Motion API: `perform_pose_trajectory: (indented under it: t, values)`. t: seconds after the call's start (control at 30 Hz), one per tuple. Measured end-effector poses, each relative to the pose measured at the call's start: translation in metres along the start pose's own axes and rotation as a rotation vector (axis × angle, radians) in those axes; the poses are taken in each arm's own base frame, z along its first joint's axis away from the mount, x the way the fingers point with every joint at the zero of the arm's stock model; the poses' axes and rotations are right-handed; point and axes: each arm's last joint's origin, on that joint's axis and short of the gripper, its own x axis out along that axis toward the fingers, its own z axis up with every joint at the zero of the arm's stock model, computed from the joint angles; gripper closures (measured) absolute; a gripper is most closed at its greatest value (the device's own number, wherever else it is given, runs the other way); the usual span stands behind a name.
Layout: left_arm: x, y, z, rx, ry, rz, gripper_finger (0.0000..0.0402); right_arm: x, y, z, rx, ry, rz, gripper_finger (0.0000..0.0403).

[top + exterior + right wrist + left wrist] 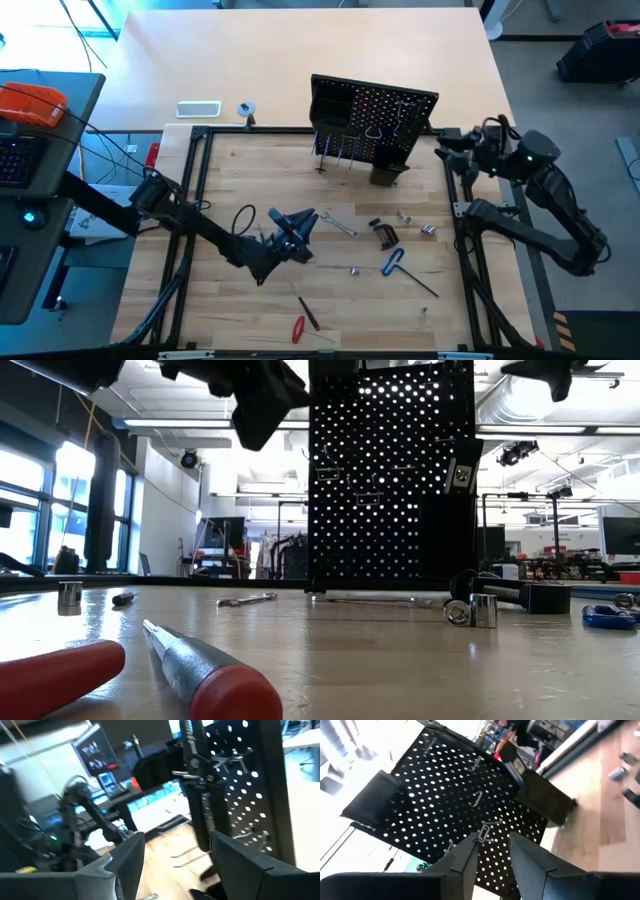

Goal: Hang tools onto peg board
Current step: Hang the silver socket onto the pegboard

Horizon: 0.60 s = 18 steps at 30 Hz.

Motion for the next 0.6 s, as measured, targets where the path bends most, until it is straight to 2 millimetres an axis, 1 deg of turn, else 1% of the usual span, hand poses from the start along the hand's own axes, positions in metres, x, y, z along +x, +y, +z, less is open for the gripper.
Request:
perform_pose_trajectory:
  t: [0.1,0.2,0.33,0.47,0.6]
  values:
    - [0.0,-0.003,-0.002,-0.009,0.024,-0.003,0.0296,-0.001,0.003,0.001,0.033,-0.008,0.037,0.0183]
    - [-0.002,-0.004,0.0,-0.049,-0.027,-0.026,0.0296,-0.001,0.005,0.001,0.059,-0.009,0.052,0.0183]
    - [-0.008,-0.005,0.004,-0.117,-0.115,-0.07,0.0296,0.0,0.008,0.004,0.051,-0.037,0.077,0.0182]
    - [-0.008,-0.005,0.006,-0.206,-0.171,-0.107,0.0296,0.0,0.012,0.008,0.03,-0.075,0.127,0.0183]
    - [-0.005,-0.003,0.007,-0.285,-0.205,-0.131,0.0296,0.002,0.014,0.007,0.022,-0.059,0.167,0.0183]
